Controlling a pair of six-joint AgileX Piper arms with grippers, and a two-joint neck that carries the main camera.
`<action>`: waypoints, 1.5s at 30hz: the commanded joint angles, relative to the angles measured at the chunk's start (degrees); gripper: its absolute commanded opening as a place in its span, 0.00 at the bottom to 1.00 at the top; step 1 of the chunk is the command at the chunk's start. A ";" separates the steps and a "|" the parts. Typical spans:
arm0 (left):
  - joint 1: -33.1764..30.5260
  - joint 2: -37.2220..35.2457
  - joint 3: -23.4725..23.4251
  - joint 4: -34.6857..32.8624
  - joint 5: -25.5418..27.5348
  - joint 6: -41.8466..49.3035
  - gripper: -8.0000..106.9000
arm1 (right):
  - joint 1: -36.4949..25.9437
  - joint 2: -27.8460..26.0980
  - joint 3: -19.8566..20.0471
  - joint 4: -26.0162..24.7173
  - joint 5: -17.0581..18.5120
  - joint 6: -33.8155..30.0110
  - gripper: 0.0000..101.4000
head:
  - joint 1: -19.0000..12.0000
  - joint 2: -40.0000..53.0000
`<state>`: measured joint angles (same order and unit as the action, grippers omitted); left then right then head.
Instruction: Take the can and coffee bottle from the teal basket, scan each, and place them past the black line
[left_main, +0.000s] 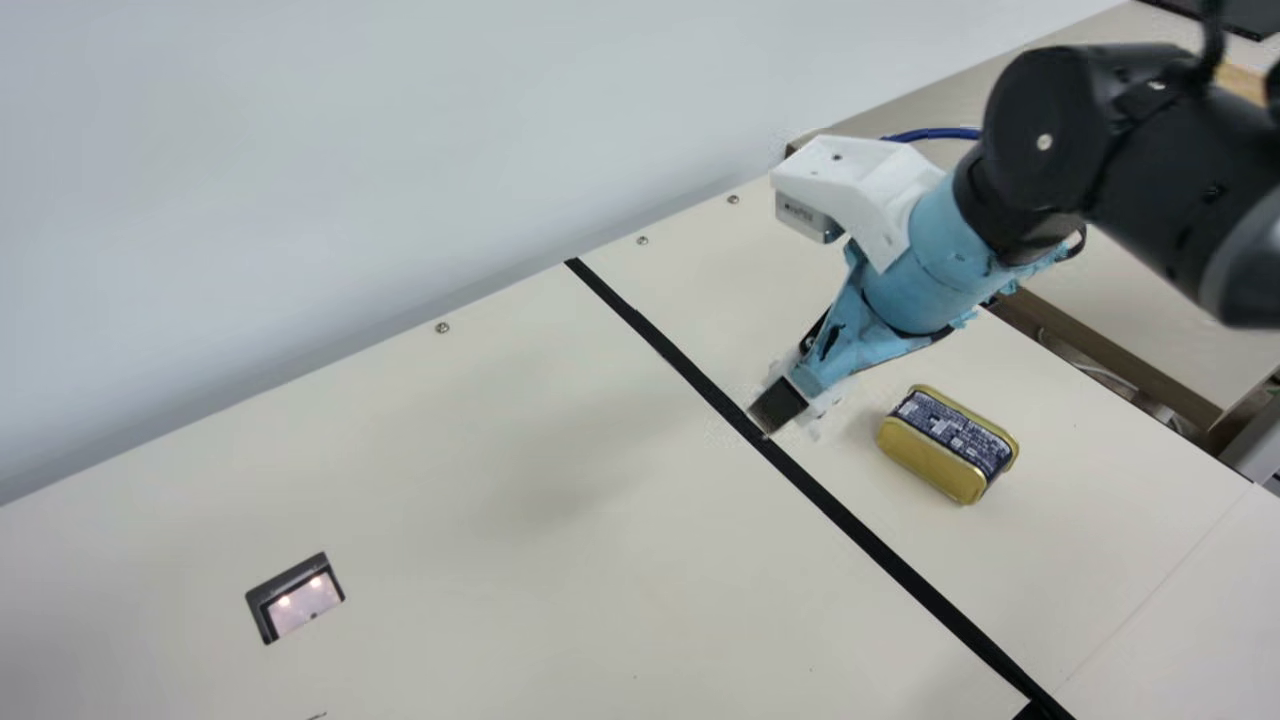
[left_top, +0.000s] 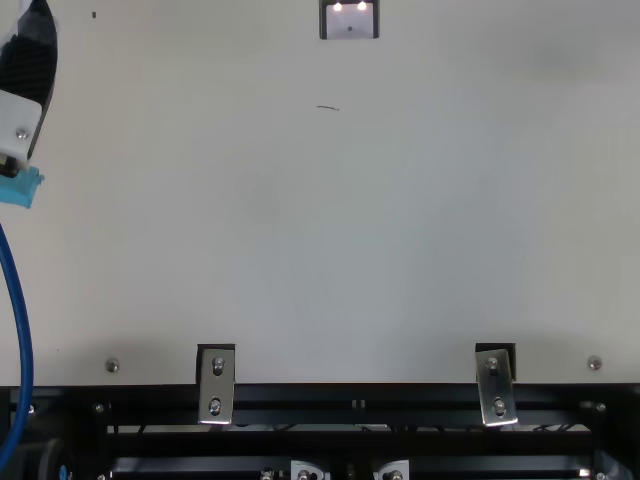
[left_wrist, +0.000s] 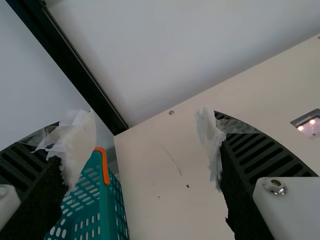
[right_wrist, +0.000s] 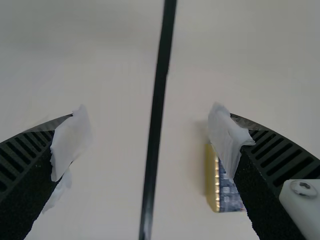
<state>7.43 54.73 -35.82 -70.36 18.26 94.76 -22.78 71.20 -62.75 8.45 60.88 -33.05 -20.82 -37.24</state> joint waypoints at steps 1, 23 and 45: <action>0.00 0.00 0.00 0.00 0.00 0.00 0.85 | -1.69 -3.16 0.83 15.79 0.96 -3.25 1.00 | -1.62 -1.69; 0.00 0.00 0.00 0.00 0.00 0.00 0.85 | -8.16 -17.01 12.75 52.14 8.76 -8.63 1.00 | -1.62 -1.69; 0.00 0.00 0.00 0.00 0.00 0.00 0.85 | -8.16 -17.05 12.75 52.00 8.57 -8.63 1.00 | -3.69 30.08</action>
<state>7.43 54.73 -35.82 -70.36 18.26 94.76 -30.94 54.14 -50.00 60.45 69.45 -41.68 -22.87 -9.38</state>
